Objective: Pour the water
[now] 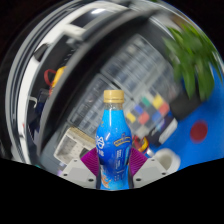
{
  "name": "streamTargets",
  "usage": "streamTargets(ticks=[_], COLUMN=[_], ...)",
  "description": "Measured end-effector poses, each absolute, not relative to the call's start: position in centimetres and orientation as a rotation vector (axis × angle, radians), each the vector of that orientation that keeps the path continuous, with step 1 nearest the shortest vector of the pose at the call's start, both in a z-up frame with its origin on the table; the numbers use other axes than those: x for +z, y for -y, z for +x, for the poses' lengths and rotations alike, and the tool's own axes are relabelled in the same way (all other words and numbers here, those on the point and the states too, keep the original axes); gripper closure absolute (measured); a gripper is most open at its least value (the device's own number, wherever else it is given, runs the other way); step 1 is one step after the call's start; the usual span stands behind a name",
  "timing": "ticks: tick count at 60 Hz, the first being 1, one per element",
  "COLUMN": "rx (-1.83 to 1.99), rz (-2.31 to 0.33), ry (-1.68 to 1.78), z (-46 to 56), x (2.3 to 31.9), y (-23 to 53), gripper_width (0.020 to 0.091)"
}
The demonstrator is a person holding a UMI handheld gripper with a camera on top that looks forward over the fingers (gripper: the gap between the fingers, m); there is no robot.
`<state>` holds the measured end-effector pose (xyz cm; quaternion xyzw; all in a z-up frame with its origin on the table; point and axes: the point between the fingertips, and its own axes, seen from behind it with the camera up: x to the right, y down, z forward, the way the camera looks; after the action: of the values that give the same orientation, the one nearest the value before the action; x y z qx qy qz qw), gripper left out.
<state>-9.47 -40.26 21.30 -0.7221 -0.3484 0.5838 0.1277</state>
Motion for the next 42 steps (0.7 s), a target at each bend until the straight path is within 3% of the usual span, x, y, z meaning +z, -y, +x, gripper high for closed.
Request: streamTargets(ticks=[10,16,28,42], rx=[1.354,1.163,1.0,0.936], rz=[-1.595,-1.434,-1.428,-1.484], ry=[1.248,1.29,1.341,1.386], z=[-10.4,-10.8,-11.8,-12.4], x=[25.1,24.6,17.8,9.6], y=[32.4,27.3,20.2,17.7], gripper_width=[0.0736,0.0735,0.0737,0.0738])
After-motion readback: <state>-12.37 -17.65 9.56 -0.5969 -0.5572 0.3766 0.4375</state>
